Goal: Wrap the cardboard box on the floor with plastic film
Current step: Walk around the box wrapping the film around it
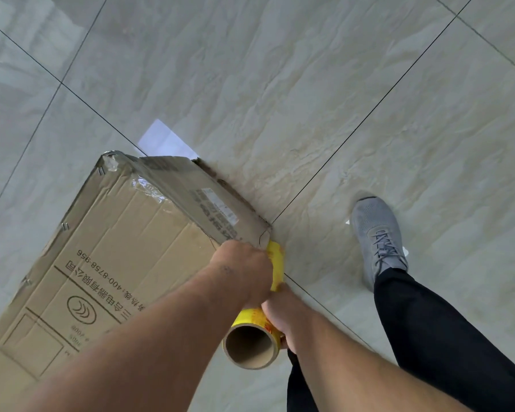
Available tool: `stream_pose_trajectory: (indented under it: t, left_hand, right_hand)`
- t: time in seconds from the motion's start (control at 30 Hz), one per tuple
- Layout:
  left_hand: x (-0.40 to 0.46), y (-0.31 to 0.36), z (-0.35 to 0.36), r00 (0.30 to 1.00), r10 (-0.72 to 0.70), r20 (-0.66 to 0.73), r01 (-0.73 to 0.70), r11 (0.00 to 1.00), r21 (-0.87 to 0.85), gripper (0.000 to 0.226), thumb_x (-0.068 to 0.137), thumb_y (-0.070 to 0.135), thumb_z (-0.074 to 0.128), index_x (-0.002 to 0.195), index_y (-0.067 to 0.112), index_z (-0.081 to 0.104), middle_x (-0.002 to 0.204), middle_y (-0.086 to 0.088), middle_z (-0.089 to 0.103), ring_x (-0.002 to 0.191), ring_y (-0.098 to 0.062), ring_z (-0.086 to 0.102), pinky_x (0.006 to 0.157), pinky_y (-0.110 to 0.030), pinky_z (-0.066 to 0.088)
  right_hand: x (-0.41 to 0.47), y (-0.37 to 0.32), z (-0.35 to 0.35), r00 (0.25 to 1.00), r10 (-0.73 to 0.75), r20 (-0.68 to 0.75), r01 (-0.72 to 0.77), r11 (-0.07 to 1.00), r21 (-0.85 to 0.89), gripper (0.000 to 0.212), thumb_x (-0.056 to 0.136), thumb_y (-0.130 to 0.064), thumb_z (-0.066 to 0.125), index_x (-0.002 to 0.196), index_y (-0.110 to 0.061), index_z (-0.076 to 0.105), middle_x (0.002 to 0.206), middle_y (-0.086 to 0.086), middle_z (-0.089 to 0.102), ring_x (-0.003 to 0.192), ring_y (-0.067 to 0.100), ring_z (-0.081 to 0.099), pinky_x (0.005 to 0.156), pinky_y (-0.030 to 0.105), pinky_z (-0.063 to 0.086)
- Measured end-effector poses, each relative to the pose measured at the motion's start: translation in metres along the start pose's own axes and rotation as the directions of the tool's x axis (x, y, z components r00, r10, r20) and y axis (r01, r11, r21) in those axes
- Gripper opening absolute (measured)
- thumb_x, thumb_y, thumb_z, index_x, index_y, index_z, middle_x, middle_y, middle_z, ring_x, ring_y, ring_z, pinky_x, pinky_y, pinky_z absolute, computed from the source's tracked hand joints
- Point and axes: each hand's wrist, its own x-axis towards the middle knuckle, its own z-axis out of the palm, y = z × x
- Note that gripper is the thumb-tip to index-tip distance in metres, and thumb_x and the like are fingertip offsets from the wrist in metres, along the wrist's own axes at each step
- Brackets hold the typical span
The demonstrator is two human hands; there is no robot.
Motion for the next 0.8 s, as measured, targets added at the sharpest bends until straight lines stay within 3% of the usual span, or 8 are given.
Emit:
stream_pose_trajectory:
  t: [0.07, 0.13, 0.27, 0.4, 0.5, 0.57, 0.67, 0.8]
  left_hand:
    - [0.0, 0.0, 0.001, 1.0, 0.003, 0.011, -0.003, 1.0, 0.014, 0.023, 0.097, 0.025, 0.053, 0.113, 0.021, 0.069, 0.113, -0.001, 0.069, 0.108, -0.026, 0.068, 0.084, -0.038, 0.053]
    - [0.0, 0.001, 0.002, 1.0, -0.01, 0.024, 0.01, 1.0, 0.003, 0.02, 0.096, 0.023, 0.054, 0.109, 0.021, 0.068, 0.105, 0.0, 0.068, 0.098, -0.025, 0.068, 0.08, -0.037, 0.053]
    - [0.001, 0.002, 0.002, 1.0, -0.005, 0.022, 0.005, 1.0, 0.016, 0.015, 0.094, 0.018, 0.053, 0.102, 0.021, 0.066, 0.094, 0.003, 0.061, 0.085, -0.025, 0.059, 0.073, -0.035, 0.047]
    - [0.001, -0.003, 0.002, 1.0, -0.001, 0.015, 0.001, 1.0, 0.026, 0.022, 0.094, 0.02, 0.052, 0.108, 0.021, 0.07, 0.104, 0.002, 0.069, 0.099, -0.026, 0.068, 0.079, -0.036, 0.055]
    - [0.001, -0.005, 0.0, 1.0, 0.017, 0.021, -0.018, 0.999, 0.031, 0.022, 0.094, 0.022, 0.051, 0.106, 0.02, 0.069, 0.095, 0.003, 0.066, 0.096, -0.027, 0.067, 0.08, -0.036, 0.055]
    - [-0.001, -0.002, 0.0, 0.998, 0.04, 0.049, -0.043, 0.998, 0.048, 0.022, 0.096, 0.023, 0.049, 0.105, 0.02, 0.068, 0.091, 0.002, 0.062, 0.094, -0.027, 0.065, 0.084, -0.038, 0.057]
    - [0.002, -0.001, 0.003, 0.996, 0.07, 0.052, -0.074, 0.993, 0.09, 0.031, 0.094, 0.025, 0.046, 0.114, 0.02, 0.07, 0.111, 0.002, 0.069, 0.107, -0.027, 0.068, 0.092, -0.042, 0.058]
    - [0.003, 0.0, 0.006, 0.999, 0.025, 0.039, -0.027, 0.998, 0.052, 0.028, 0.093, 0.03, 0.046, 0.107, 0.023, 0.07, 0.102, 0.004, 0.069, 0.1, -0.025, 0.068, 0.089, -0.042, 0.059]
  right_hand:
    - [-0.008, 0.01, -0.008, 1.0, 0.001, -0.009, -0.002, 1.0, -0.026, 0.028, 0.097, -0.048, 0.065, 0.12, -0.031, 0.064, 0.122, 0.013, 0.074, 0.103, 0.026, 0.069, 0.088, 0.037, 0.059]
    - [-0.014, 0.019, -0.012, 0.999, 0.025, 0.022, -0.027, 0.994, 0.101, 0.03, 0.098, -0.053, 0.066, 0.119, -0.031, 0.064, 0.112, 0.011, 0.074, 0.103, 0.029, 0.071, 0.091, 0.044, 0.062]
    - [-0.007, 0.043, -0.006, 0.993, 0.098, 0.06, -0.115, 0.894, 0.433, 0.044, 0.096, -0.048, 0.07, 0.125, -0.014, 0.071, 0.115, 0.023, 0.079, 0.113, 0.043, 0.072, 0.109, 0.058, 0.056]
    - [-0.001, 0.052, 0.01, 0.983, 0.095, 0.158, -0.17, 0.797, 0.579, 0.064, 0.082, -0.057, 0.078, 0.133, -0.02, 0.071, 0.12, 0.024, 0.079, 0.117, 0.046, 0.071, 0.101, 0.059, 0.057]
    - [-0.005, 0.049, 0.005, 0.994, 0.043, 0.101, -0.086, 0.875, 0.477, 0.055, 0.087, -0.059, 0.076, 0.125, -0.019, 0.072, 0.111, 0.02, 0.079, 0.109, 0.041, 0.072, 0.107, 0.059, 0.055]
    - [0.002, 0.053, -0.002, 0.999, 0.018, 0.028, -0.026, 0.957, 0.287, 0.078, 0.075, -0.066, 0.08, 0.137, -0.023, 0.062, 0.115, 0.015, 0.076, 0.105, 0.037, 0.073, 0.107, 0.058, 0.057]
    - [0.013, 0.067, -0.011, 0.995, -0.045, -0.084, 0.041, 0.998, -0.056, 0.11, 0.055, -0.071, 0.077, 0.15, -0.027, 0.044, 0.126, 0.01, 0.067, 0.112, 0.034, 0.068, 0.107, 0.054, 0.054]
    - [0.008, 0.067, -0.007, 0.996, -0.044, -0.074, 0.022, 0.961, -0.275, 0.11, 0.075, -0.063, 0.078, 0.162, -0.026, 0.023, 0.15, 0.014, 0.05, 0.133, 0.036, 0.055, 0.104, 0.041, 0.043]
